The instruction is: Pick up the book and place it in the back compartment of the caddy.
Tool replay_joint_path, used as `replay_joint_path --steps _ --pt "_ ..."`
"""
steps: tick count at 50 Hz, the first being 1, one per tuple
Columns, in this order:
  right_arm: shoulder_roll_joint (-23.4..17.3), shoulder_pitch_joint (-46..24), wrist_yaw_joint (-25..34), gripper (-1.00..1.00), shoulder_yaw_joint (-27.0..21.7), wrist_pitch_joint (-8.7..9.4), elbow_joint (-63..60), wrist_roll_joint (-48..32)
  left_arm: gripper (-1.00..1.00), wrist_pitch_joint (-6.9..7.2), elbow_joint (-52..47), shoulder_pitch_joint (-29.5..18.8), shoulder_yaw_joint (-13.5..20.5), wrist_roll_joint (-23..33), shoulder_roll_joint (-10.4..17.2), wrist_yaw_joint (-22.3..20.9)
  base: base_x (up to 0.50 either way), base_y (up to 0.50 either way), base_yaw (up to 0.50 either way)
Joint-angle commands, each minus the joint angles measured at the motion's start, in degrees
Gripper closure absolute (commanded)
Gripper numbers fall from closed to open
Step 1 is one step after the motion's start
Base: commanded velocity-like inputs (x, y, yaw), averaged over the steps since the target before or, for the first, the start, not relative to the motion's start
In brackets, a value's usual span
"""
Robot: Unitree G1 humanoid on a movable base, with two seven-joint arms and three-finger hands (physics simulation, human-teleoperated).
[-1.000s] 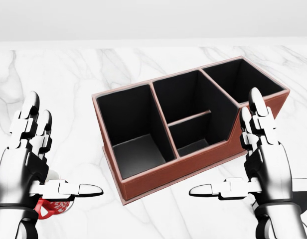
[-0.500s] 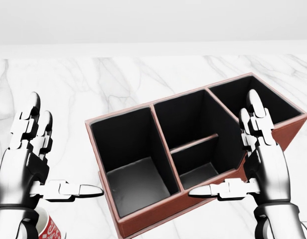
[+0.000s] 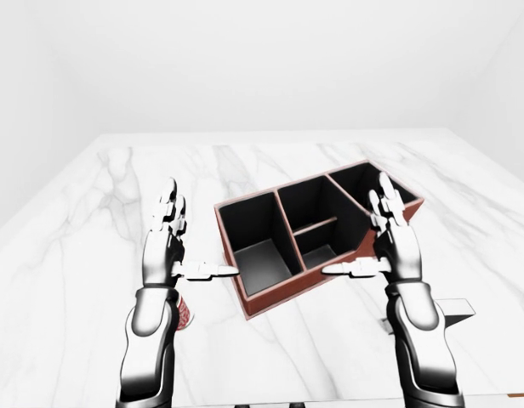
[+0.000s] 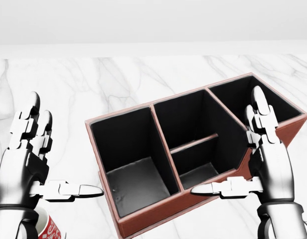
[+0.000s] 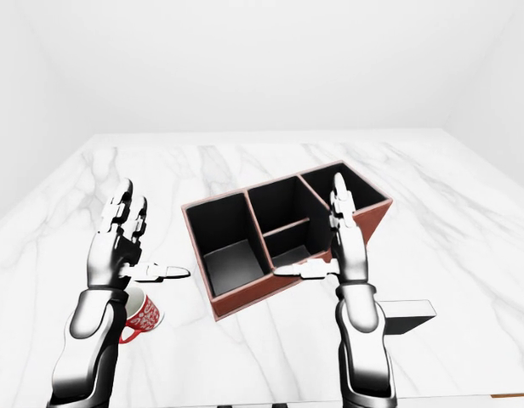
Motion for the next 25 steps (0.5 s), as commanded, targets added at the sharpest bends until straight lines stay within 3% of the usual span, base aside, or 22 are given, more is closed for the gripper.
replay_joint_path --steps 1,17,24,25 --pt "-1.0 -0.7 0.0 -1.00 -1.9 0.00 -0.8 -2.8 -1.00 0.00 0.3 0.0 -0.1 0.1 0.0 0.1 0.00 0.00 0.00" --pt "-5.0 -0.7 5.3 -1.00 -7.3 0.00 -5.2 -11.0 -1.00 0.00 1.1 -0.3 0.0 0.1 0.1 0.1 0.00 0.00 0.00" --pt "-4.2 -0.4 7.8 -1.00 -8.1 0.00 -5.8 -14.6 -1.00 0.00 1.2 -0.3 0.0 0.1 0.1 0.1 0.00 0.00 0.00" --pt "-7.2 2.0 10.5 -1.00 -9.7 0.00 -10.8 -19.9 -1.00 0.00 0.4 -0.1 -0.2 0.2 0.1 0.1 0.00 0.00 0.00"
